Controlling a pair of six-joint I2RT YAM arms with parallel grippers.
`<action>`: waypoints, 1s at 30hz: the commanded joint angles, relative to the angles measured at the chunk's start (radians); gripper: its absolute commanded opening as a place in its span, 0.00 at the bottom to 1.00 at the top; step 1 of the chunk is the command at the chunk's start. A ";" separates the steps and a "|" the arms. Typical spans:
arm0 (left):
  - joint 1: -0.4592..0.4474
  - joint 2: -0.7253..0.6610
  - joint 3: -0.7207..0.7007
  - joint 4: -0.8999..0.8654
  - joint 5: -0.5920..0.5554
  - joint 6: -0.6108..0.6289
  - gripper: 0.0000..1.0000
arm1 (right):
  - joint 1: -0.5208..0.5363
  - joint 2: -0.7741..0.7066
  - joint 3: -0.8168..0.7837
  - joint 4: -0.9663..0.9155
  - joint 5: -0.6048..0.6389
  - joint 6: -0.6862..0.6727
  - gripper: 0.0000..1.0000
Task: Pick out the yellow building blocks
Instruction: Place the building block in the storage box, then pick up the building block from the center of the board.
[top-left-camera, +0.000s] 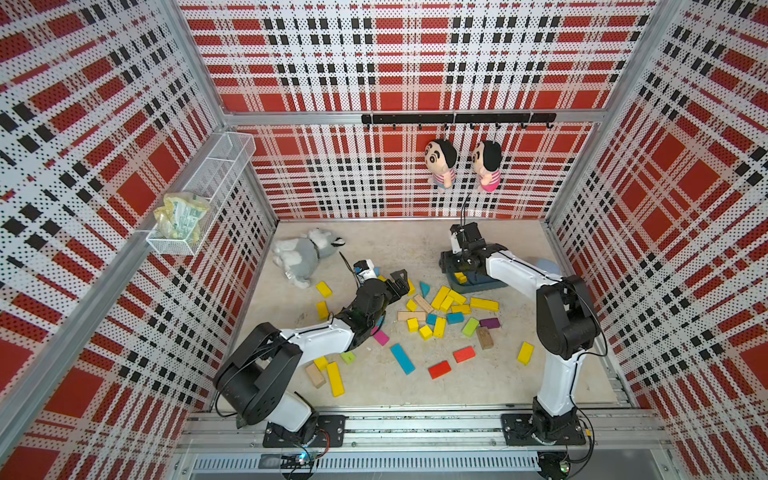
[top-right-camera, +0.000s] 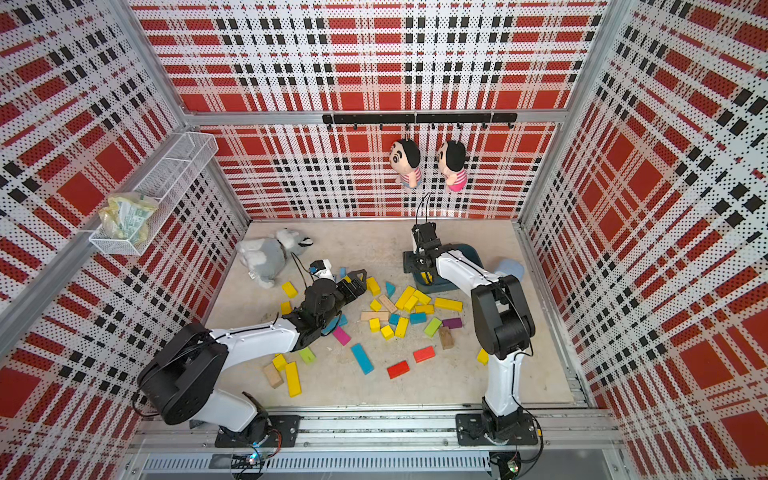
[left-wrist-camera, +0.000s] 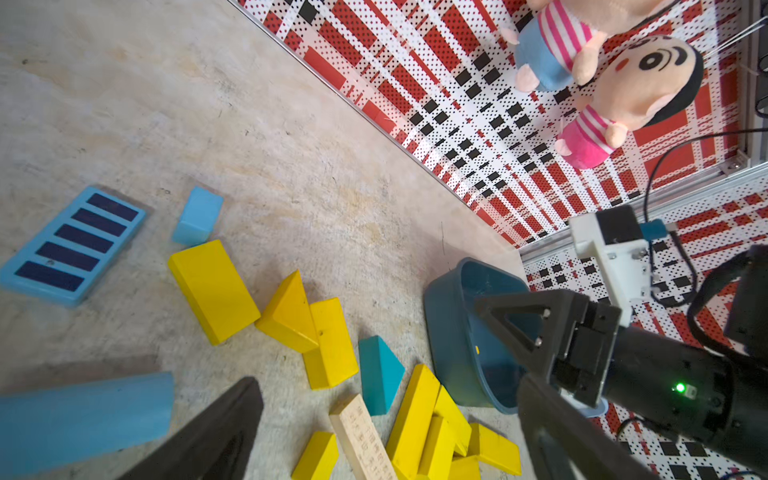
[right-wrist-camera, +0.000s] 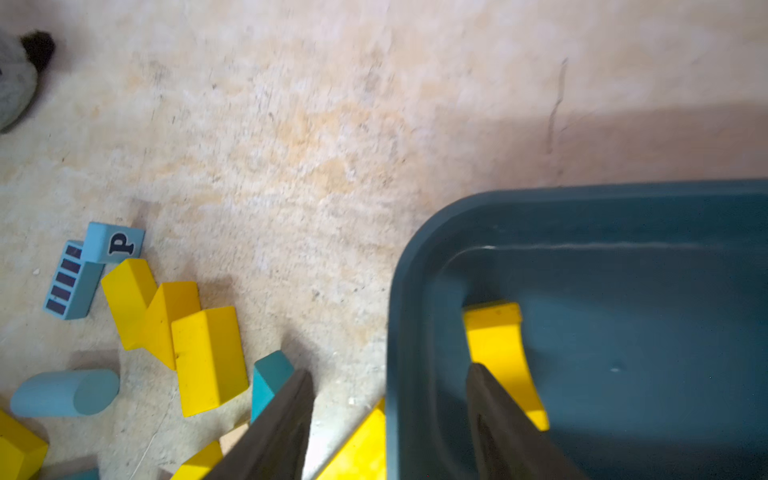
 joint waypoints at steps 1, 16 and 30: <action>0.004 0.020 0.036 -0.033 0.020 -0.001 0.98 | 0.011 0.054 0.027 0.001 -0.075 0.036 0.61; 0.036 0.032 0.135 -0.312 0.017 0.065 0.98 | 0.042 0.190 0.220 0.052 -0.254 0.107 0.59; -0.071 0.329 0.431 -0.511 0.001 0.016 0.98 | 0.012 -0.333 -0.250 0.027 0.107 0.057 0.61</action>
